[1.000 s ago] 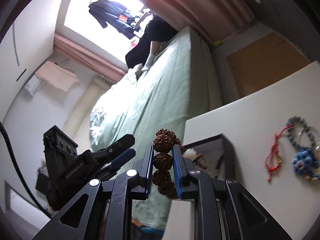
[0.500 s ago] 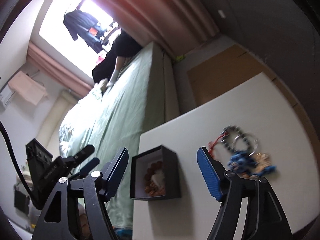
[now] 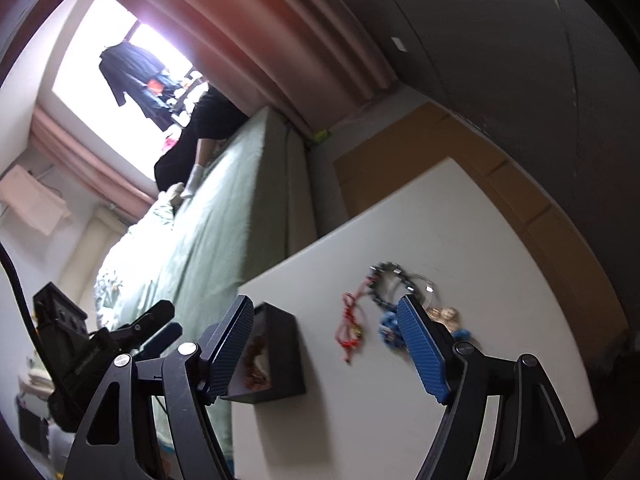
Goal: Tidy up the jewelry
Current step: 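Grasp the blue flower ornament with the left tool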
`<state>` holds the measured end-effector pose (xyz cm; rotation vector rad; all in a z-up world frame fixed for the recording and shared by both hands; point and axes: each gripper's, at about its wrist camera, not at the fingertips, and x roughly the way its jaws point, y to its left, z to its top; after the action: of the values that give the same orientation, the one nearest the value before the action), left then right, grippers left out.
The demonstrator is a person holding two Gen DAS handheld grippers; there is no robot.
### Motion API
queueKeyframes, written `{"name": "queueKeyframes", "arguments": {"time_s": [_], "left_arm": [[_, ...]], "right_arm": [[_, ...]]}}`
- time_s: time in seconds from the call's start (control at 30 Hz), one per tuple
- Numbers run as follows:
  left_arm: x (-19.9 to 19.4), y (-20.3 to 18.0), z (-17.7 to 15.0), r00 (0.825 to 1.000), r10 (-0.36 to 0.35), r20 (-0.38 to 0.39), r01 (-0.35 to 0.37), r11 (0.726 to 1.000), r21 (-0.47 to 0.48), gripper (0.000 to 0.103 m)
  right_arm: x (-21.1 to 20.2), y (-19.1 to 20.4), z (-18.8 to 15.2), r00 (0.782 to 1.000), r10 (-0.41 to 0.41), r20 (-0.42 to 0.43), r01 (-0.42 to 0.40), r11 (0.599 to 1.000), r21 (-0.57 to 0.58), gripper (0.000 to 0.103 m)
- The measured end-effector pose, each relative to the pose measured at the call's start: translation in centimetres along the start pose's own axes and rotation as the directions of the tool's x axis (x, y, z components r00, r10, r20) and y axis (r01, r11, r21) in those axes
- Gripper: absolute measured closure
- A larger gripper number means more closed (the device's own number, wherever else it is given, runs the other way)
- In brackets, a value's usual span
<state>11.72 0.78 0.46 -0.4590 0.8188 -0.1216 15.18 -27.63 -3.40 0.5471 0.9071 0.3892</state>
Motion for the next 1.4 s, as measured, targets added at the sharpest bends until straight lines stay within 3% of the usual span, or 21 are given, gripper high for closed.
{"name": "queueKeyframes", "arguments": {"time_s": [0.27,0.73,1.23,1.27,1.4], "left_arm": [[3.5,-3.8,-2.0,0.997,0.025,-0.078,-0.016,0.993,0.115,0.033],[10.7,-8.7,-5.5,0.976,0.088,-0.2,-0.041,0.973,0.229,0.041],[16.2,-8.7,-8.2,0.95,0.187,-0.251,-0.11,0.95,0.294,0.042],[16.5,-8.6,-8.3,0.948,0.19,-0.256,-0.111,0.949,0.296,0.044],[16.9,-8.3,-8.6,0.95,0.167,-0.263,-0.084,0.951,0.297,0.068]], "right_arm": [[-0.3,-4.1,1.0,1.0,-0.006,-0.029,0.009,0.994,0.106,0.028],[-0.5,-7.9,1.9,0.996,-0.059,-0.07,0.069,0.986,0.151,0.028],[-0.1,-8.4,2.1,0.994,-0.075,-0.084,0.088,0.984,0.157,0.028],[0.0,-8.4,2.0,0.993,-0.078,-0.085,0.09,0.984,0.155,0.028],[0.7,-8.3,1.9,0.991,-0.09,-0.102,0.104,0.984,0.142,0.028]]}}
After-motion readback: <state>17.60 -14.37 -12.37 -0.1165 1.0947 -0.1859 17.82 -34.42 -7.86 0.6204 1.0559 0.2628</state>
